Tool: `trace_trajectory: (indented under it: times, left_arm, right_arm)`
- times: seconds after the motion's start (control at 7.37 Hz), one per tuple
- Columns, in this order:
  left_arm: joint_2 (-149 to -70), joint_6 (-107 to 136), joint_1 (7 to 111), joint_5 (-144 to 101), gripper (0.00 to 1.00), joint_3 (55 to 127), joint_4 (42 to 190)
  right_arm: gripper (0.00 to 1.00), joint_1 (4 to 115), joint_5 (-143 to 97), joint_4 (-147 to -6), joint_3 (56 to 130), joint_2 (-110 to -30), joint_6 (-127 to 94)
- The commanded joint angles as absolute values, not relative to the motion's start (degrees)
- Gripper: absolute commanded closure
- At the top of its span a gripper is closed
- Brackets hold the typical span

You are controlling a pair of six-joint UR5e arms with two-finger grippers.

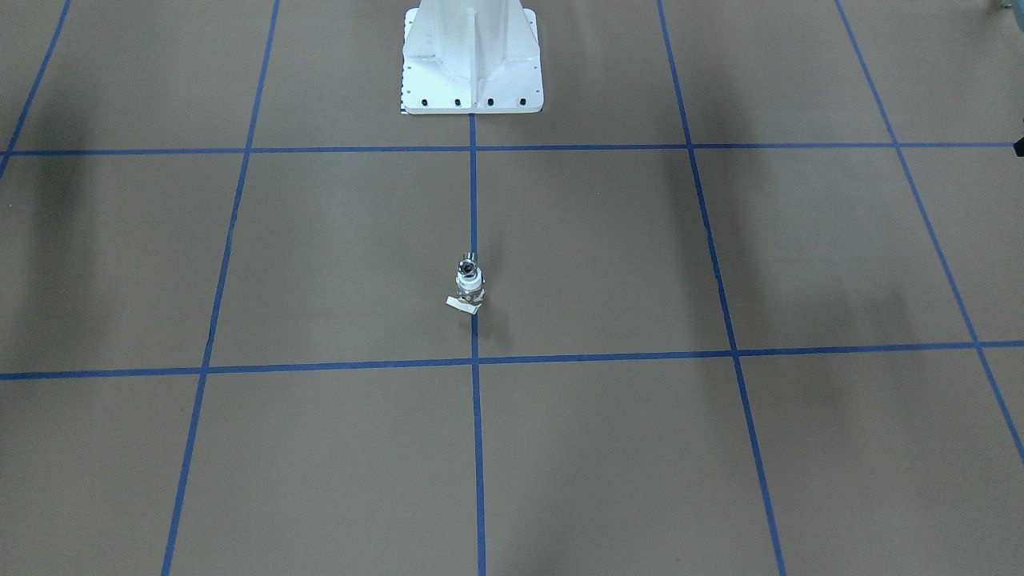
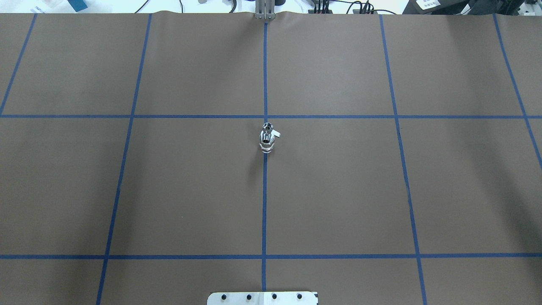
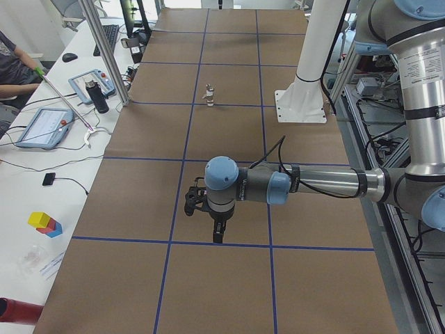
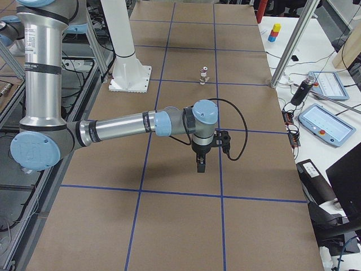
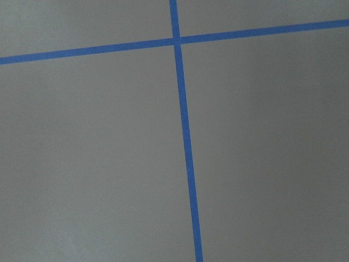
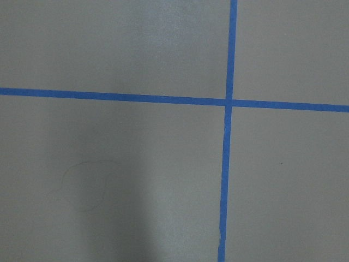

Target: Assemble PPR valve and pipe with both arms

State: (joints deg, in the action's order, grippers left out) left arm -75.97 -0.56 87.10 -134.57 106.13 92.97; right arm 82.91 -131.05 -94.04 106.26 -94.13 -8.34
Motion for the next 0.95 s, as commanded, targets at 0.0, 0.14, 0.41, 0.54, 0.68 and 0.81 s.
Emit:
trace_trajectory:
  times: [0.0, 0.14, 0.41, 0.54, 0.68, 0.81]
  left_arm:
    - [-76.0, -0.6, 87.1, -134.6, 0.0, 106.2, 93.0]
    - [-76.0, -0.6, 87.1, -134.7, 0.0, 106.2, 93.0]
    - [-76.0, -0.6, 87.1, -134.7, 0.0, 106.2, 93.0]
    - [-76.0, -0.6, 87.1, -134.7, 0.0, 106.2, 93.0]
    - [-76.0, -0.6, 87.1, -134.7, 0.0, 106.2, 93.0]
    - [-76.0, -0.6, 87.1, -134.8, 0.0, 106.3, 93.0]
  right_arm:
    - [0.0, 83.0, -131.1, -93.9, 106.3, -94.1, -8.2]
    - [0.0, 83.0, -131.1, -94.0, 106.2, -94.1, -5.6]
    - [0.0, 83.0, -131.3, -94.5, 105.6, -94.2, -4.6]
    - [0.0, 83.0, -131.7, -95.6, 105.6, -94.2, -4.6]
    - [0.0, 83.0, -131.7, -96.8, 105.7, -94.1, -4.6]
    - [0.0, 83.0, -131.7, -96.9, 106.0, -94.1, -4.6]
